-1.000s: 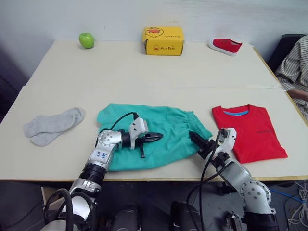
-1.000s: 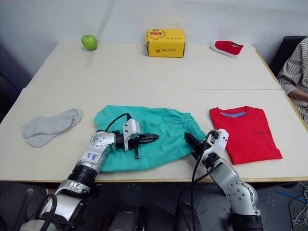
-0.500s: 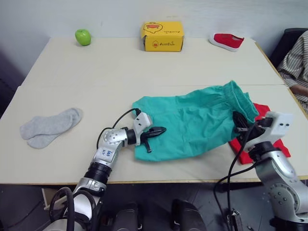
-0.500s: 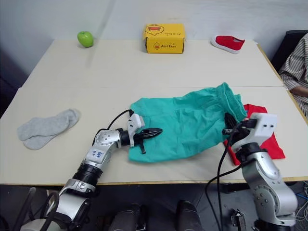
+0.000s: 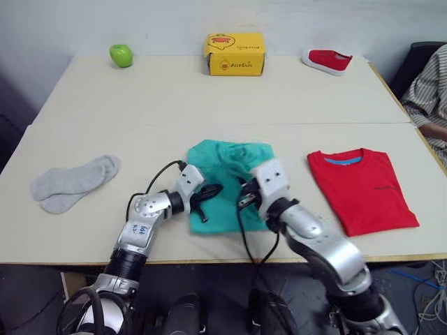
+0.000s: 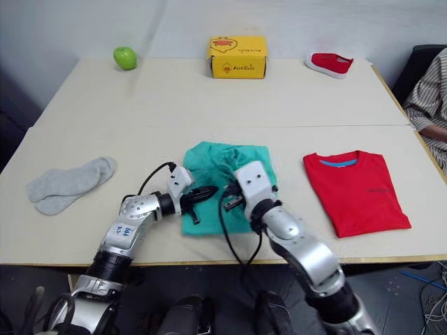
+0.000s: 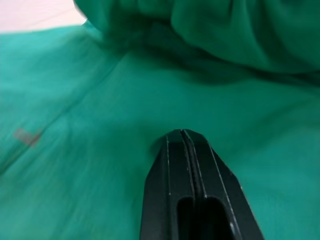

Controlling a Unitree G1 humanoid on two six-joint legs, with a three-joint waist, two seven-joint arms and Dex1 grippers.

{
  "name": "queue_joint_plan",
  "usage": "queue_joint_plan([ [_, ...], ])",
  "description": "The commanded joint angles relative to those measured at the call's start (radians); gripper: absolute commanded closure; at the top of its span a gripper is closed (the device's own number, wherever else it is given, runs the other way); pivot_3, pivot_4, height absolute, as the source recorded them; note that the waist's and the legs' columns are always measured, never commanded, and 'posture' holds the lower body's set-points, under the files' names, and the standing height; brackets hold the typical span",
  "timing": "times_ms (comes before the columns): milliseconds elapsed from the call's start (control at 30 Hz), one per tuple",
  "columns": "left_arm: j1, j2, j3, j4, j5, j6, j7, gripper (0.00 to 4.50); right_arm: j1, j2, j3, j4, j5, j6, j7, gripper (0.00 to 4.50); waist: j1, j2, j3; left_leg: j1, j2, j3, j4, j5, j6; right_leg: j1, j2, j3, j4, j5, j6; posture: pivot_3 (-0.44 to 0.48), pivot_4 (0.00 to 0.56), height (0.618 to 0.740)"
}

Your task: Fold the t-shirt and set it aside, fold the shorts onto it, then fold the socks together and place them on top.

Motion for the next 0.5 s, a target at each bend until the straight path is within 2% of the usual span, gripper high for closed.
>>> queue_joint_plan([
  [33, 0.030, 0.010, 0.021, -0.034, -0.010, 0.034, 0.030, 4.50, -0.033, 0.048, 0.016, 0.044, -0.081, -0.043, -0.007, 4.49, -0.001, 0.000, 0.000, 0.000, 0.000, 0.000, 0.000, 0.000, 0.000, 0.000, 0.000, 0.000, 0.000, 0.000, 0.000, 0.000, 0.150, 0.740],
  [167, 0.053, 0.018, 0.056, -0.044, -0.028, 0.027, 0.041, 4.50, -0.050, 0.118, 0.008, 0.092, 0.005, -0.039, 0.148, 3.30, -0.005, 0.000, 0.000, 0.000, 0.001, 0.000, 0.000, 0.000, -0.001, 0.000, 0.001, 0.000, 0.000, 0.000, 0.000, 0.000, 0.150, 0.740],
  [300, 0.061, 0.030, 0.152, -0.062, -0.123, 0.098, 0.045, 4.50, -0.097, 0.128, -0.128, 0.095, 0.200, 0.044, 0.330, 1.89, -0.012, 0.000, 0.000, 0.000, 0.002, -0.001, -0.001, 0.000, -0.001, 0.000, 0.002, 0.000, 0.000, 0.000, 0.000, 0.000, 0.150, 0.740],
  [433, 0.074, 0.060, 0.243, -0.082, -0.199, 0.107, 0.033, 4.50, -0.142, 0.018, -0.188, 0.044, 0.415, 0.146, 0.600, 0.41, -0.024, 0.000, 0.000, 0.000, 0.002, -0.002, -0.001, 0.000, -0.001, 0.000, 0.002, -0.001, 0.000, 0.000, 0.000, 0.000, 0.150, 0.740],
  [500, 0.071, 0.073, 0.265, -0.109, -0.234, 0.108, 0.014, 4.50, -0.141, -0.024, -0.255, 0.038, 0.503, 0.155, 0.682, 0.08, -0.024, 0.000, 0.000, 0.000, 0.002, -0.003, -0.001, -0.001, -0.001, 0.000, 0.002, -0.002, 0.000, 0.000, -0.001, 0.000, 0.150, 0.740],
])
